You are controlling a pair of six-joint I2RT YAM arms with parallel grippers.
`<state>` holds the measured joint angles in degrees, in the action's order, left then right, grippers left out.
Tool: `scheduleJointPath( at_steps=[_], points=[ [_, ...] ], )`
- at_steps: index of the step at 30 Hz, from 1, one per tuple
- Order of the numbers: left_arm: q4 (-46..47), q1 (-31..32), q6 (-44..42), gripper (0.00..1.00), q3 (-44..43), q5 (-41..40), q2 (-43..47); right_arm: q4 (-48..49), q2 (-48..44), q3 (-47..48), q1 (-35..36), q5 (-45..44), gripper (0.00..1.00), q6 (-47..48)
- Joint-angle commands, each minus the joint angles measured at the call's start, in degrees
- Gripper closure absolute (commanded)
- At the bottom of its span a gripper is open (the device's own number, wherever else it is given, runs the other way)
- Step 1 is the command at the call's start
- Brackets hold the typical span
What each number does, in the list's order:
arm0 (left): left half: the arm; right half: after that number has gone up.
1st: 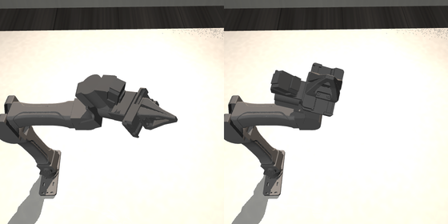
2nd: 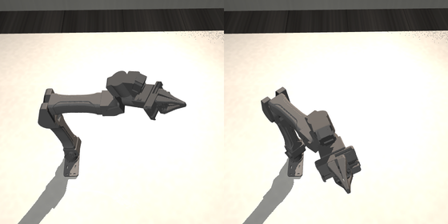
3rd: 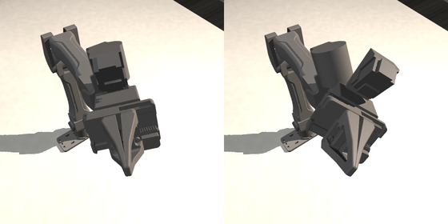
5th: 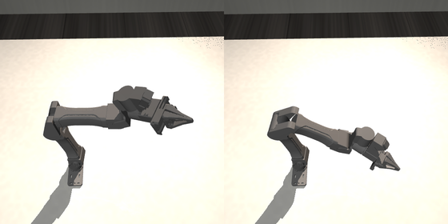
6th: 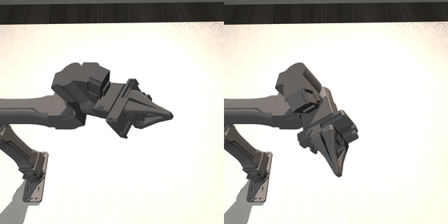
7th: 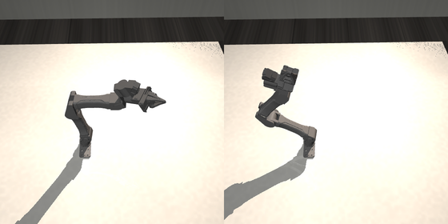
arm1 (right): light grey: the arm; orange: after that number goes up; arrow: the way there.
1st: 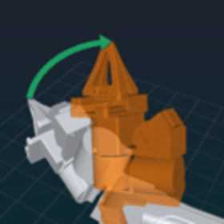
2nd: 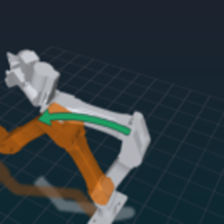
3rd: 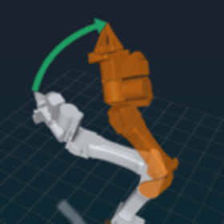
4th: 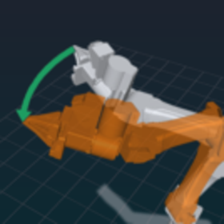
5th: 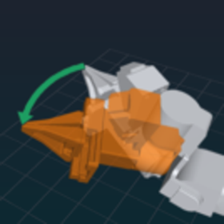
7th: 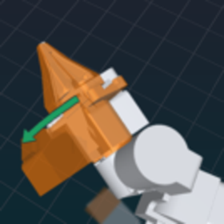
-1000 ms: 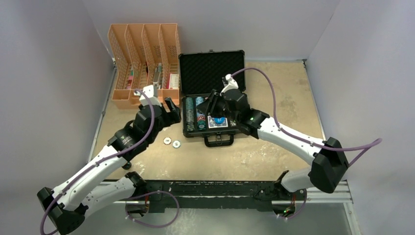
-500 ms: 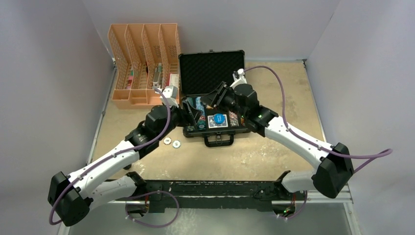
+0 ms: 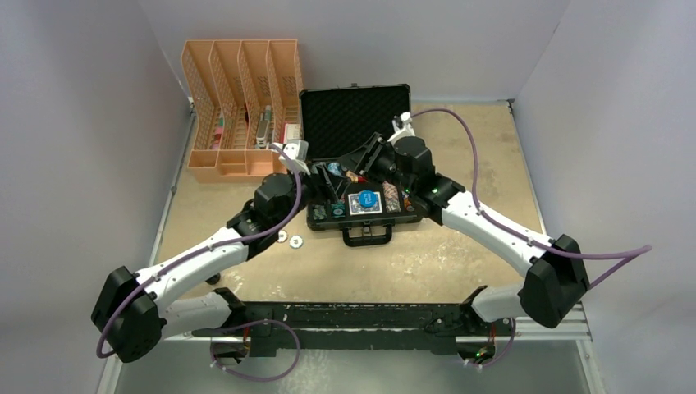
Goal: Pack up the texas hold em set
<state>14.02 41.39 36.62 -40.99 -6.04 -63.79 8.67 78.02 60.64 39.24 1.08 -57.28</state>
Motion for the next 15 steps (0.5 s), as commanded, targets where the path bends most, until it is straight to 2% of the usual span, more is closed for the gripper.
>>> scheduleJointPath(
  at_steps=[1,7,11,15],
  points=[
    [12.37,0.09,1.21,0.37,-0.1,-0.08,1.21,4.65,0.57,1.53,-0.11,1.59,0.54,-1.03],
    [18.18,0.06,4.17,0.47,1.3,-2.16,-0.99,5.42,1.58,0.88,-0.2,3.68,0.54,-2.32],
    [16.35,0.06,4.02,0.65,0.06,-2.51,-2.98,6.9,1.58,-0.27,-0.3,5.61,0.54,-3.51],
    [16.15,0.04,3.07,0.76,-0.01,-5.62,-2.04,8.19,1.7,-0.97,-0.4,7.29,0.54,-4.35]
  ],
)
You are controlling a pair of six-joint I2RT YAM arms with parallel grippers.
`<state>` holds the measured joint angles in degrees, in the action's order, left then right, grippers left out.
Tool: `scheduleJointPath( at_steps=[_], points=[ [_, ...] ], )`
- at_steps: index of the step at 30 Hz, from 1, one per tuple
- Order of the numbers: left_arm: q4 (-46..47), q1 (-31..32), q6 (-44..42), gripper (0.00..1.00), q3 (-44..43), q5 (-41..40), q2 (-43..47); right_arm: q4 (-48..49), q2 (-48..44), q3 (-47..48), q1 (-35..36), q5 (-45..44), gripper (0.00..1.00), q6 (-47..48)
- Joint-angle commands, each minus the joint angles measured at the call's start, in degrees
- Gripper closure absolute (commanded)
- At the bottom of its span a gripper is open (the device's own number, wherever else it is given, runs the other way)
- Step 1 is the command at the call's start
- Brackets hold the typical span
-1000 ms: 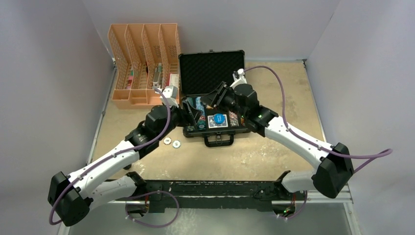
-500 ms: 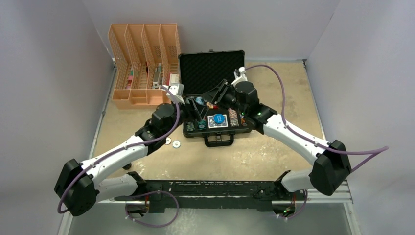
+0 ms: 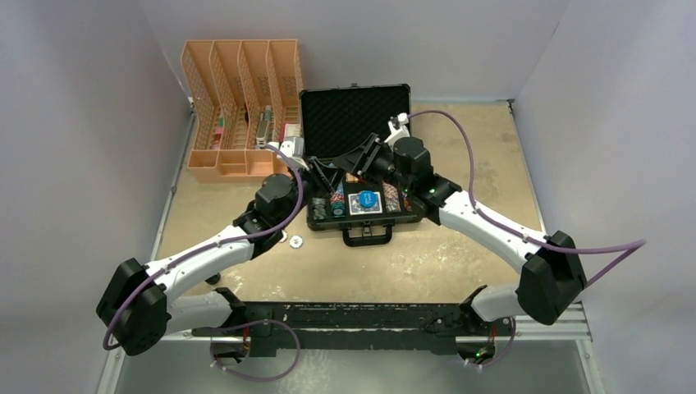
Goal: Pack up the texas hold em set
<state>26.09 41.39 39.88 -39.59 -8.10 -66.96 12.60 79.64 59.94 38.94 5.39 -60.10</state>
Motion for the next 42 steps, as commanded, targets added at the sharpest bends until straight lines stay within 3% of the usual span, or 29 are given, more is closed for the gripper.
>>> scheduleJointPath(
  at_steps=[1,4,5,7,8,11,20,24,27,30,36,42],
  points=[
    [4.18,0.0,-0.3,0.78,-1.3,-4.27,1.37,4.05,0.08,-0.27,-0.09,3.37,0.54,-1.52],
    [5.54,0.02,-0.93,0.98,-0.67,-4.64,1.68,4.25,-0.74,-1.07,-0.13,3.7,0.54,-1.47],
    [5.78,0.0,-1.24,1.0,-0.47,-4.39,1.77,4.54,-1.16,-1.35,-0.28,3.71,0.53,-0.91],
    [5.14,-0.07,-2.5,1.0,-0.82,-3.52,2.24,4.36,-1.91,-1.16,-1.42,4.69,0.44,2.51],
    [3.8,-0.02,-3.47,1.0,-1.28,-3.21,2.63,4.36,-2.24,-0.7,-2.47,6.41,0.35,5.67],
    [-1.17,-0.14,-7.1,1.0,-3.68,-0.09,3.29,4.64,-2.43,1.76,-6.36,15.69,0.24,17.95],
    [-20.91,-1.85,-18.79,1.0,-14.96,22.34,4.43,5.26,-4.55,4.57,-10.41,43.39,0.25,40.86],
    [-28.32,-3.35,-24.11,1.0,-19.17,32.53,5.23,2.61,-5.02,5.47,-10.42,54.45,0.36,48.26],
    [-34.65,-3.35,-28.37,1.0,-21.89,36.04,6.04,8.54,-5.46,3.74,-10.41,60.89,0.52,46.86],
    [-37.12,-3.37,-30.93,1.0,-22.15,37.9,7.43,11.61,-5.35,2.54,-10.08,68.29,0.6,46.08],
    [-43.96,-3.41,-35.64,1.0,-22.55,40.22,9.32,12.11,-7.27,1.82,-8.01,69.3,0.73,47.28],
    [-43.99,-3.41,-35.5,1.0,-21.92,41.82,10.31,9.89,-5.32,3.46,-6.94,68.07,0.99,48.57]
  ],
)
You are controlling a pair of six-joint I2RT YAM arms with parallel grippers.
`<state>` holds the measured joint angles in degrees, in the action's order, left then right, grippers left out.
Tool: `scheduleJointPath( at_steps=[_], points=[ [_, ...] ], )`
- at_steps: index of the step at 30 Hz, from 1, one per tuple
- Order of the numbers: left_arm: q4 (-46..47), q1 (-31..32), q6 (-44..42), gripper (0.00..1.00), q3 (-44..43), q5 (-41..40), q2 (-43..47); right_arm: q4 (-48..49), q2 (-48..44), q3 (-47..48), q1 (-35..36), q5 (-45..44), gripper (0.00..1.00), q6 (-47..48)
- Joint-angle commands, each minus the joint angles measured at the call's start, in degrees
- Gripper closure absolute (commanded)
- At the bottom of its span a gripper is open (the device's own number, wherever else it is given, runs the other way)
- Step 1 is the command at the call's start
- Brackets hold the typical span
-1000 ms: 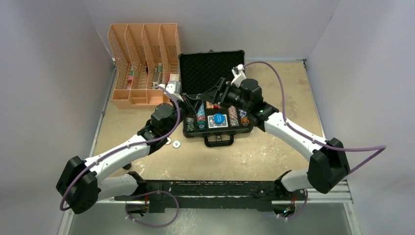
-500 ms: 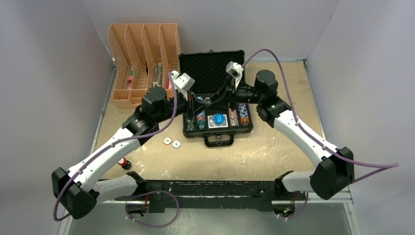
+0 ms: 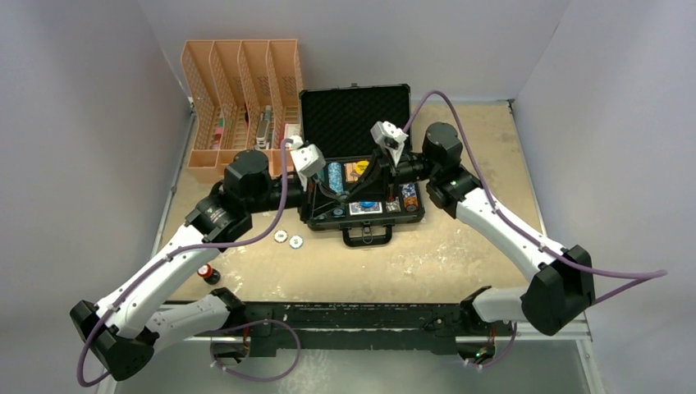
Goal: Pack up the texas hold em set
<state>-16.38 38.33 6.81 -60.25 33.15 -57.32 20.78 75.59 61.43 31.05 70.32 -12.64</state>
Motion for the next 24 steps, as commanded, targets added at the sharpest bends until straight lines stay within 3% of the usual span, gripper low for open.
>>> scheduleJointPath(
  at_steps=[1,3,8,10,18,24],
  points=[
    [-1.69,-0.36,-2.55,1.0,-1.21,0.35,0.9,1.46,-0.91,2.21,1.07,2.6,1.0,1.1],
    [-1.93,-0.32,-2.57,1.0,-1.0,-0.83,1.33,1.04,-0.48,2.45,1.19,0.76,1.0,1.1],
    [-6.95,-0.35,-0.96,0.53,-1.18,-13.78,3.58,0.44,-0.88,1.59,1.13,-8.15,1.0,3.59],
    [-8.87,-0.33,0.36,0.46,-0.12,-20.89,6.28,-1.03,-0.42,0.94,1.33,-11.86,1.0,6.8],
    [-9.28,-0.29,5.48,0.4,0.33,-40.88,20.18,-17.89,13.0,7.3,8.88,-28.64,1.0,24.35],
    [-13.05,-0.3,9.63,0.38,-2.65,-56.24,23.54,-14.58,17.67,4.75,10.79,-31.59,1.0,25.31]
  ],
)
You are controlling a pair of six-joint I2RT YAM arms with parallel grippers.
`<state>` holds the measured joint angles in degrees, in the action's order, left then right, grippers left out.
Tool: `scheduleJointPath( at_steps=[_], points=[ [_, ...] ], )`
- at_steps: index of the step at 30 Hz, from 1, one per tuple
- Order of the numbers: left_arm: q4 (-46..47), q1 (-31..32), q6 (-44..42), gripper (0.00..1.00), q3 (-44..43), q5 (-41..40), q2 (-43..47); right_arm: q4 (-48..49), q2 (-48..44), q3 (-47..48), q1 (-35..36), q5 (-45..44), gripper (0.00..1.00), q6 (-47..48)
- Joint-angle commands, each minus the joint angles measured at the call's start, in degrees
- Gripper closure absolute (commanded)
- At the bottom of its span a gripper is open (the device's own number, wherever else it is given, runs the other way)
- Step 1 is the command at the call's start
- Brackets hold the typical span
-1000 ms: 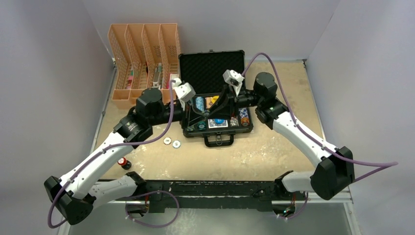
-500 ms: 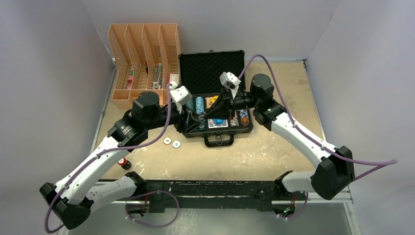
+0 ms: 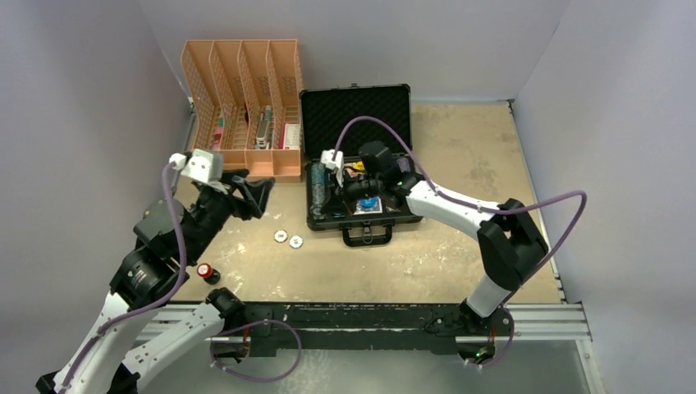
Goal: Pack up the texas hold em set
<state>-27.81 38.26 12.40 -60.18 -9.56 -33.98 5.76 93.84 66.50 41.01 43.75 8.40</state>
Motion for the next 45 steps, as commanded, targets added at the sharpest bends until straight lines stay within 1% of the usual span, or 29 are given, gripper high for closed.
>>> scheduleJointPath(
  at_steps=[1,6,15,18,22,28,33,37,43,44,45],
  points=[
    [-2.24,-0.21,4.36,0.38,-2.83,-14.49,0.3,0.82,-0.06,-0.66,1.27,-5.88,1.0,4.75],
    [-3.07,-0.25,6.36,0.38,-2.1,-16.52,-0.16,1.05,4.18,-0.26,2.45,-8.03,1.0,5.6],
    [-2.33,-0.26,8.09,0.38,-1.76,-15.35,-2.61,-1.12,8.9,2.33,2.89,-10.76,1.0,7.37],
    [-2.29,-0.28,8.04,0.38,-1.51,-16.22,-2.78,-0.23,9.4,2.24,3.02,-12.18,1.0,7.38],
    [-2.41,-0.24,8.05,0.38,-1.38,-16.93,-2.76,1.49,9.29,1.85,3.02,-16.95,1.0,6.79],
    [-2.07,-0.27,8.55,0.38,-0.75,-16.32,-2.99,3.56,8.39,1.08,3.04,-18.96,1.0,6.67],
    [-2.12,-0.28,8.69,0.38,-0.66,-16.34,-3.46,4.9,8.31,0.26,3.55,-20.34,1.0,9.69],
    [-2.12,-0.28,8.37,0.38,-1.19,-17.47,-3.17,5.91,6.93,-1.51,4.15,-24.68,0.95,13.27],
    [-2.12,-0.28,7.81,0.38,-1.94,-18.01,-3.41,5.71,6.69,-2.4,5.04,-27.72,0.9,15.62],
    [-2.25,-0.29,7.76,0.38,-1.95,-18.12,-3.49,5.75,6.78,-2.5,5.3,-28.79,0.86,15.41],
    [-2.36,-0.23,7.8,0.38,-2.04,-18.2,-3.53,5.75,6.79,-2.39,5.45,-29.84,0.78,14.8]
  ],
)
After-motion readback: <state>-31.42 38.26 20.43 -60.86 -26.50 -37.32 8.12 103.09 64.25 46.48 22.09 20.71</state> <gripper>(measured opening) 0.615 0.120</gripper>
